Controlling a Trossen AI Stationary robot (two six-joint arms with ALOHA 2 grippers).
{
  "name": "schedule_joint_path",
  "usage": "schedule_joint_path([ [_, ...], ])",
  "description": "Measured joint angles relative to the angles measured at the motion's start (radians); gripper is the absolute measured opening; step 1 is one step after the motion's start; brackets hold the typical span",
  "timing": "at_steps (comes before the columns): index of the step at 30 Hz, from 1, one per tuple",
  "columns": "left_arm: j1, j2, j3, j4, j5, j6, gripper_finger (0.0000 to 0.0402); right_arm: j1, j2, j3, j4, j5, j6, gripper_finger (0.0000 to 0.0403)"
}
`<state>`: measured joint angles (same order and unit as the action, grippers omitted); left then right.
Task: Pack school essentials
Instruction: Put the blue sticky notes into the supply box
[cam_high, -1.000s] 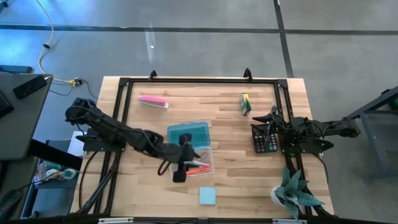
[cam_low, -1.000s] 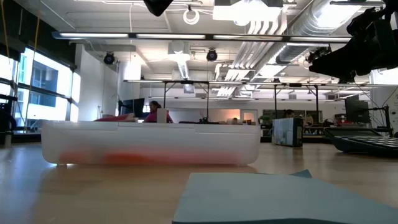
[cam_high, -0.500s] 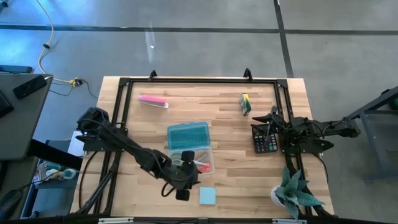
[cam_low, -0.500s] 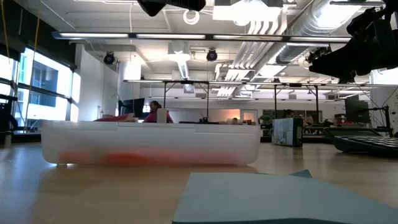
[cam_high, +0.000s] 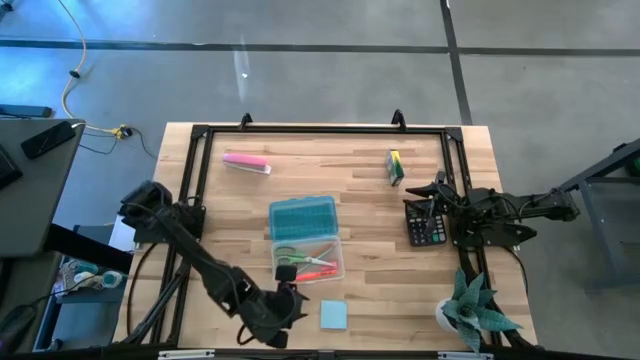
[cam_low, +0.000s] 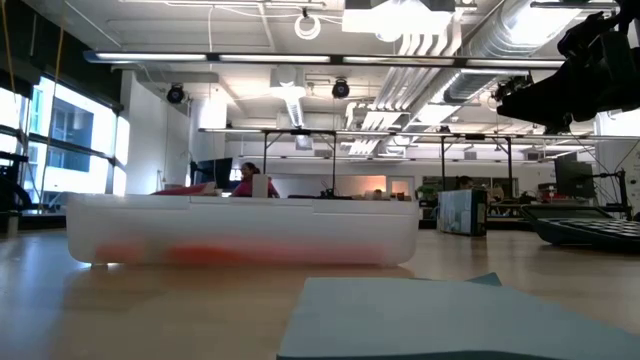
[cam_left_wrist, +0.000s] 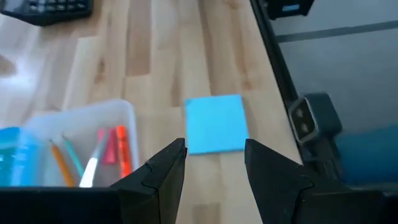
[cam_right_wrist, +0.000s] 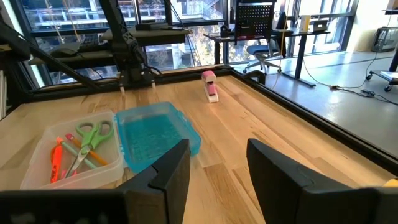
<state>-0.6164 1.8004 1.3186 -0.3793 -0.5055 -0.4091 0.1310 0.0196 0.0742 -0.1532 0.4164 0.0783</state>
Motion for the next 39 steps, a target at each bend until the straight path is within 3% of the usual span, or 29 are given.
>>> schedule_joint_path([
  [7,-0.042,0.049,0.0,-0.01,-0.002,-0.01,0.0189,0.0,0.0,0.0,0.0,0.0,0.0,0.0149],
  [22,0.01,0.062,0.0,0.048,-0.044,-0.035,0.0389,0.0,0.0,0.0,0.0,0.0,0.0,0.0149],
  [39,0.124,0.192,0.0,0.256,0.163,0.045,0.04,0.0,0.0,0.0,0.0,0.0,0.0,0.0149],
])
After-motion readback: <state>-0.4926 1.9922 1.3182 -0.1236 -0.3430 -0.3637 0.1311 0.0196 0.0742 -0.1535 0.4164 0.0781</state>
